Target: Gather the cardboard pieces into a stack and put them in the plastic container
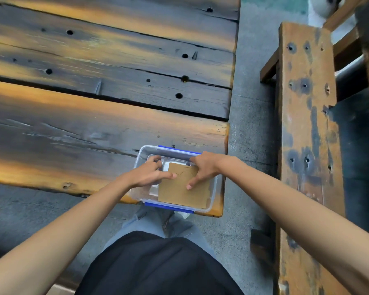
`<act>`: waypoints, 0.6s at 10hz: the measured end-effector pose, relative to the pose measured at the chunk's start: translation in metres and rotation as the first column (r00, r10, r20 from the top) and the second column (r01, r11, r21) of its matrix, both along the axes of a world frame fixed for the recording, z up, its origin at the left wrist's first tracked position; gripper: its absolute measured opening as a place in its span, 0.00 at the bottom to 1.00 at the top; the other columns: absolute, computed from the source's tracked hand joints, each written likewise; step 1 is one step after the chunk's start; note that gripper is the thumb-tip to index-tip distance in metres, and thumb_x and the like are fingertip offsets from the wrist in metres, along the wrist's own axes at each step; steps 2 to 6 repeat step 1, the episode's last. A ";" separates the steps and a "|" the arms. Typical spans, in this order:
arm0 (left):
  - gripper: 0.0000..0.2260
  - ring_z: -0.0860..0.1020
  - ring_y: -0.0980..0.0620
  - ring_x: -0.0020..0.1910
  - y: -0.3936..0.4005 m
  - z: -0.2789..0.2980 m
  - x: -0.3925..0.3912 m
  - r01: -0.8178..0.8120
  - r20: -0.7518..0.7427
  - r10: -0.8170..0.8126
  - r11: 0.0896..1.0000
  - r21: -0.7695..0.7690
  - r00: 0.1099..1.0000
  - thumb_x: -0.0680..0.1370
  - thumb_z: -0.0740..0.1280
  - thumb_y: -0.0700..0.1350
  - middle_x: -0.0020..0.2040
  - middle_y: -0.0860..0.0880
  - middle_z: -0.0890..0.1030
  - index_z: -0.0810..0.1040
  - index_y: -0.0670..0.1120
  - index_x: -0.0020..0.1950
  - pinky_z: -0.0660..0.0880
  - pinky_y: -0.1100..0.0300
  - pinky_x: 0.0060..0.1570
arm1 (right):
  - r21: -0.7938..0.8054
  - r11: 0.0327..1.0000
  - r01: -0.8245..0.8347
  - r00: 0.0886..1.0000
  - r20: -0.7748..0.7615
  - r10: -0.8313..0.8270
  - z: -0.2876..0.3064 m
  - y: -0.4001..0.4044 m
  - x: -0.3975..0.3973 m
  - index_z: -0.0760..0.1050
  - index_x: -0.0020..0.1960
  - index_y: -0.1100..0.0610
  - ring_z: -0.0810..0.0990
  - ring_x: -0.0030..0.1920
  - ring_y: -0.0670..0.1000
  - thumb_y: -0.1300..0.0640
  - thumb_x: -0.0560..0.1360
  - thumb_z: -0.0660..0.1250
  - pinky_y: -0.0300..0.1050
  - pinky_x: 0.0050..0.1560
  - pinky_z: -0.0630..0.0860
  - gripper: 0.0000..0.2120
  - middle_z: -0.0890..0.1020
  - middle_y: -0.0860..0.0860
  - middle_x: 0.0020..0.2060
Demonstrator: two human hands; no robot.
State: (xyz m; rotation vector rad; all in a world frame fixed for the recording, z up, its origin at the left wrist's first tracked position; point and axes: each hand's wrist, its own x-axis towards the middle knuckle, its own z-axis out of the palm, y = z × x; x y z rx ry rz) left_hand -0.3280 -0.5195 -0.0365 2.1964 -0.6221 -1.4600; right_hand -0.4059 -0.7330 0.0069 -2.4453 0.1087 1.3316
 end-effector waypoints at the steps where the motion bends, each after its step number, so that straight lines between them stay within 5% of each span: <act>1: 0.27 0.67 0.55 0.62 0.004 0.028 0.008 -0.038 -0.018 0.038 0.999 -0.028 0.999 0.70 0.67 0.69 0.67 0.53 0.66 0.69 0.49 0.53 0.63 0.56 0.56 | 0.005 0.999 0.031 0.999 0.022 -0.031 0.018 -0.005 0.011 0.68 0.75 0.56 0.76 0.66 0.56 0.33 0.70 0.72 0.53 0.68 0.72 0.42 0.78 0.54 0.68; 6: 0.27 0.67 0.55 0.62 0.004 0.028 0.008 -0.038 -0.018 0.038 0.999 -0.028 0.999 0.70 0.67 0.69 0.67 0.53 0.66 0.69 0.49 0.53 0.63 0.56 0.56 | 0.005 0.999 0.031 0.999 0.022 -0.031 0.018 -0.005 0.011 0.68 0.75 0.56 0.76 0.66 0.56 0.33 0.70 0.72 0.53 0.68 0.72 0.42 0.78 0.54 0.68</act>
